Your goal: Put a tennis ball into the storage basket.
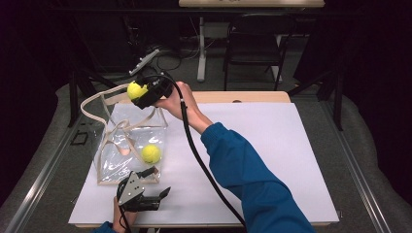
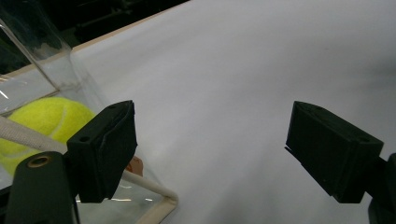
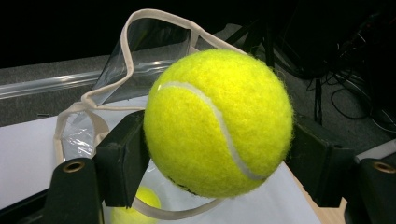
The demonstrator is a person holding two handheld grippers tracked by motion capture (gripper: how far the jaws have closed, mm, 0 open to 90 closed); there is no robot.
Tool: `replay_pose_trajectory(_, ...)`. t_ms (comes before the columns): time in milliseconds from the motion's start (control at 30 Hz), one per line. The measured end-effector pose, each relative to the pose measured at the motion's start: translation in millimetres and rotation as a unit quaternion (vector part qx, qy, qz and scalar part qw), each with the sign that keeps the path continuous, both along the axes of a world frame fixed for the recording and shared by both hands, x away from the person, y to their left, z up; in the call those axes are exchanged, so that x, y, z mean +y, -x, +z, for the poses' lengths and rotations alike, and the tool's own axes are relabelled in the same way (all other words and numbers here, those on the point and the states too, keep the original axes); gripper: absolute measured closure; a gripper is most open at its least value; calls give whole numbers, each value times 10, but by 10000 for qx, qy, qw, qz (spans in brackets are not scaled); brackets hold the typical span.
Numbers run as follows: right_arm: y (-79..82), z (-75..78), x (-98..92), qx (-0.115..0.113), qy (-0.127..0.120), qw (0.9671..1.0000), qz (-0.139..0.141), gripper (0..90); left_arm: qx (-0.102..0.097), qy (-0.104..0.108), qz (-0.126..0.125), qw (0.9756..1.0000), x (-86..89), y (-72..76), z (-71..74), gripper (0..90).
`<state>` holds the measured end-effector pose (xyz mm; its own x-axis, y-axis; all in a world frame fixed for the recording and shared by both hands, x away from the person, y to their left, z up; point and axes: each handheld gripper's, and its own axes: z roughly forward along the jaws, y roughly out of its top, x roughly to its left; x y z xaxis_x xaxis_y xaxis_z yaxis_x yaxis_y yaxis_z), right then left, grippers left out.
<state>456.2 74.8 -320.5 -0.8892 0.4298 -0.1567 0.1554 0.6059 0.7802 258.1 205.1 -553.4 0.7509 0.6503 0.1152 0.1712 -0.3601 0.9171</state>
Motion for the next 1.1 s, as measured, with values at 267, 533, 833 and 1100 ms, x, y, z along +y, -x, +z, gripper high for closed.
replay_pose_trajectory(267,-2,-16,30,6,-23,10000,16,265,-1,6,2,10000,1,0,1,159)
replay_pose_trajectory(533,9,-48,83,56,-7,9999,83,265,-9,5,0,10000,3,2,3,158)
replay_pose_trajectory(833,5,-118,106,172,8,9998,91,265,-4,6,-2,10000,5,3,3,159)
replay_pose_trajectory(1100,7,-152,118,223,39,9997,106,265,-8,3,-6,10000,6,2,4,159)
